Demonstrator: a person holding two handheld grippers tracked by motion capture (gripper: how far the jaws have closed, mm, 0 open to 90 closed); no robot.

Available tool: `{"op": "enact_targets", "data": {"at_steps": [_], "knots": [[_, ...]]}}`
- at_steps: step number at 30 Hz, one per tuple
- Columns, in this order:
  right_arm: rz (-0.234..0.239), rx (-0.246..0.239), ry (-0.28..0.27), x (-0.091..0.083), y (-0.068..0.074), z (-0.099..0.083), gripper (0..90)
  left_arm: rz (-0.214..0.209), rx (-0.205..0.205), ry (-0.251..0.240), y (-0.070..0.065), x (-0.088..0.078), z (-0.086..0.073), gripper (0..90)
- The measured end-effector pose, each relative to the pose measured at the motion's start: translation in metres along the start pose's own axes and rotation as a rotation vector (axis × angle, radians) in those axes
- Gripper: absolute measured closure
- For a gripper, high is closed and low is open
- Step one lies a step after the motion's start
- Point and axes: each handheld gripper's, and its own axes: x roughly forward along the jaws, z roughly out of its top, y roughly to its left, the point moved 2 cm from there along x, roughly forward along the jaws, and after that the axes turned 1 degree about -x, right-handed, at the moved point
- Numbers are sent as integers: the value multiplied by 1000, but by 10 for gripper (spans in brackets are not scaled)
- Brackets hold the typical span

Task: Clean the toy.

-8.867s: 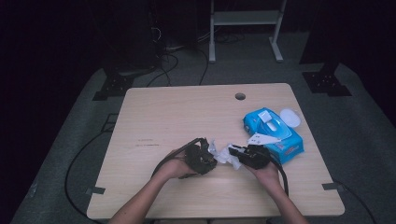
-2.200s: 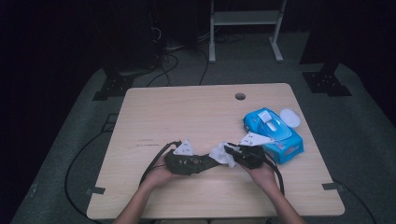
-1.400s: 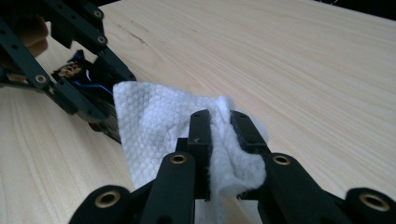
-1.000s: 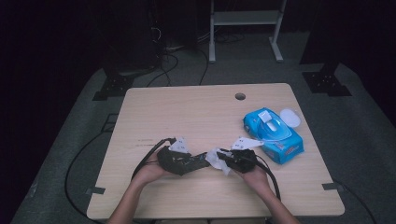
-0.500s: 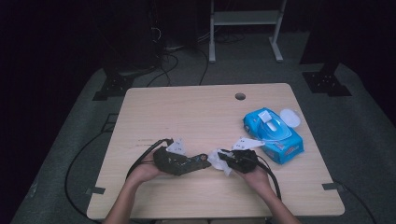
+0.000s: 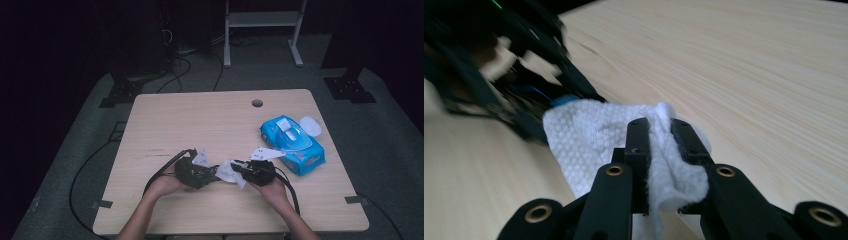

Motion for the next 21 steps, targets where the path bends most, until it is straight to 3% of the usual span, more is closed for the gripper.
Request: {"op": "enact_targets", "data": {"at_steps": [2,5,7,10,14,17,21], "knots": [[15,-3,1,2,3,1,787,-26,-16,-5,1,-2,-1,561],[7,-8,28,6,2,-3,788,-23,-29,8,0,0,1,551],[17,8,36,9,1,-6,788,-10,-58,28,1,4,4,433],[20,2,34,9,5,-4,788,8,-23,53,-3,10,6,513],[24,1,28,8,4,-3,788,47,-3,35,-4,9,5,563],[39,6,3,4,4,0,788,41,-5,28,-5,8,4,563],[82,15,-48,-3,7,7,789,17,8,-48,-9,2,9,564]]}}
